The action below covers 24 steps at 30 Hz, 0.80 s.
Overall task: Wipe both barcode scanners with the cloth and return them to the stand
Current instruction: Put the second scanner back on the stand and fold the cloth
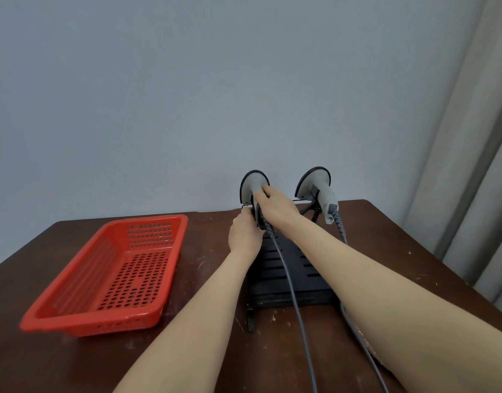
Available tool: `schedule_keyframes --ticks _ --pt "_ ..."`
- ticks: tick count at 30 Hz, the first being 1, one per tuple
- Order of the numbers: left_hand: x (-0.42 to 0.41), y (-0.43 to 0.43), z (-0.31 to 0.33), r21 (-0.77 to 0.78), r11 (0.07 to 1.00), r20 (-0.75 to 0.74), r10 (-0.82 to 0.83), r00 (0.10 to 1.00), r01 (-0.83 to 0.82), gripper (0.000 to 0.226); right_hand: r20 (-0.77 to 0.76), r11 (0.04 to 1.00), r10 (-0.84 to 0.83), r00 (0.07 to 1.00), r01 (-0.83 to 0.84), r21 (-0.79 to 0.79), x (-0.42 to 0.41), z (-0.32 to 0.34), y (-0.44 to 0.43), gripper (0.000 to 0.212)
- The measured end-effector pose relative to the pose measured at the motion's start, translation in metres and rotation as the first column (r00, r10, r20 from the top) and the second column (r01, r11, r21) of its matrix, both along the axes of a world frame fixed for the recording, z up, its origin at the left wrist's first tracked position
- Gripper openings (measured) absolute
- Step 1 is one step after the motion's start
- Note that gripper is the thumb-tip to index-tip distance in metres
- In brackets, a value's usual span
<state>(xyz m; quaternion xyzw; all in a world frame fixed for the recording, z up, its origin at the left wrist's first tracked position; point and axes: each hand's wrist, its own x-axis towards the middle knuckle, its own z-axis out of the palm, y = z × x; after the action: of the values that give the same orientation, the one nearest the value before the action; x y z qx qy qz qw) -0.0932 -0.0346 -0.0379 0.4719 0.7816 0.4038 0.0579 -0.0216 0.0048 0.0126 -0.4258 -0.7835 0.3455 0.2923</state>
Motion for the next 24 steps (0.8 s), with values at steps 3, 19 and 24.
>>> schedule_keyframes --ticks 3,19,24 --pt "-0.002 0.0 0.001 -0.01 1.0 0.012 -0.008 1.0 0.008 0.025 -0.02 1.0 0.003 1.0 -0.003 -0.03 0.0 0.001 0.0 0.028" --pt "-0.02 -0.02 0.001 -0.117 0.991 0.001 -0.06 0.998 0.059 0.051 -0.028 0.997 -0.031 0.999 0.029 -0.073 0.0 0.001 -0.006 0.034" --pt "-0.02 -0.024 0.007 -0.075 0.995 0.001 -0.07 0.998 0.07 0.049 0.009 0.996 -0.033 0.999 0.033 -0.078 0.001 0.004 -0.011 0.05"
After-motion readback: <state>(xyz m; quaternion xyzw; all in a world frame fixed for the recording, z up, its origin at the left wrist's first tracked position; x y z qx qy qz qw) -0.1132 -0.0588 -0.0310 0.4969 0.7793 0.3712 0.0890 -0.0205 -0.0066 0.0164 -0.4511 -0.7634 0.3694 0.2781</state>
